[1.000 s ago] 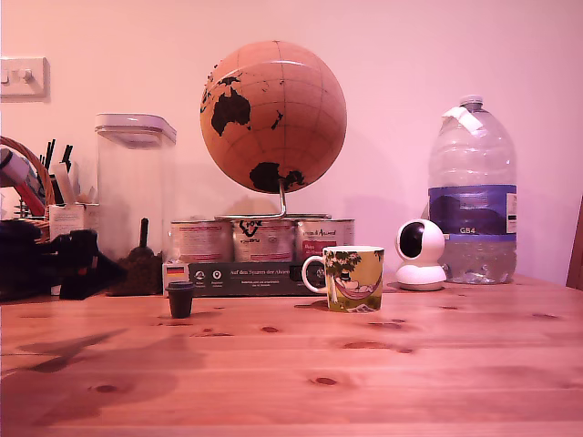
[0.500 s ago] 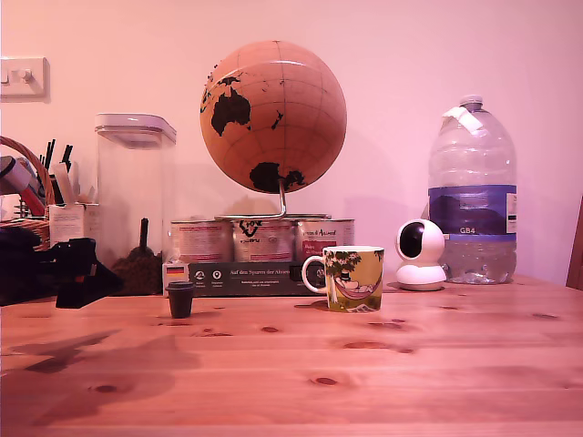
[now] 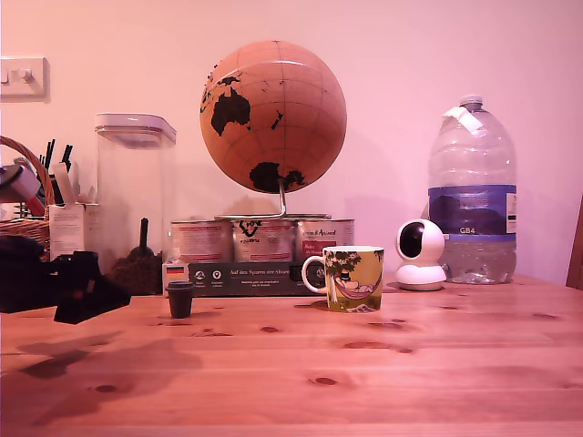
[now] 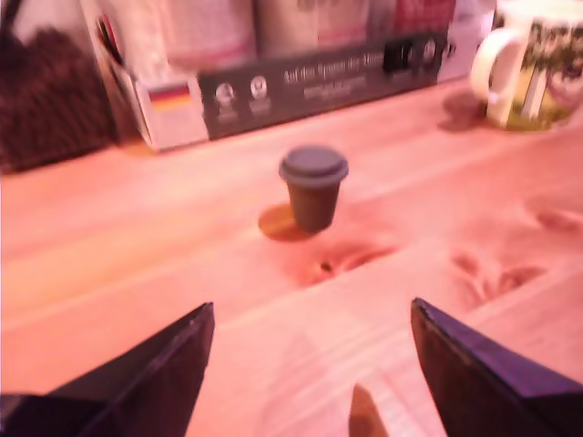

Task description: Pick up the coffee capsules from the table one by one and drop them inside the nearest coffee cup

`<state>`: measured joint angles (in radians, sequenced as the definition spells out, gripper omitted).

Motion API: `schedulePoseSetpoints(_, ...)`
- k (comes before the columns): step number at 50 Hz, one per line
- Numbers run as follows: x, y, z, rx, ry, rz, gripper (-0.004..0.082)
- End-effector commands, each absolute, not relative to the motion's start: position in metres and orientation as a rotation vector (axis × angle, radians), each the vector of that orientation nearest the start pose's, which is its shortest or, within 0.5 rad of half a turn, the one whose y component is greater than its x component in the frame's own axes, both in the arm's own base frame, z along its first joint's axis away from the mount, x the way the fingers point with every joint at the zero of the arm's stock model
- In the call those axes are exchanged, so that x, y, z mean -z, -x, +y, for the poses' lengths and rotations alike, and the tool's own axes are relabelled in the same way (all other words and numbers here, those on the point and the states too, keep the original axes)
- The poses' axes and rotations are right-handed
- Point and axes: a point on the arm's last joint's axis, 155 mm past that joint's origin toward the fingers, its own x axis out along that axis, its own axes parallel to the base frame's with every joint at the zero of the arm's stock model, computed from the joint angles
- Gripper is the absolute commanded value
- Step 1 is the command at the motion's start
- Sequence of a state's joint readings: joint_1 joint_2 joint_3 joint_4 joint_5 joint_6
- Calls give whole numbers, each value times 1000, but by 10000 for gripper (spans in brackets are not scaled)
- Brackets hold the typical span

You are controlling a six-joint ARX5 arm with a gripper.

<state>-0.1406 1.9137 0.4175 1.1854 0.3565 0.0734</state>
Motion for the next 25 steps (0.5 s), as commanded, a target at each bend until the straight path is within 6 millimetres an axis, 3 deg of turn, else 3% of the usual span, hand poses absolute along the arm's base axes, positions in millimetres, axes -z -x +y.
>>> schedulePoseSetpoints(1, -48, -407, -124, 505, -49, 263, 619)
schedulePoseSetpoints(25, -41, -413, -130, 504, -52, 296, 619)
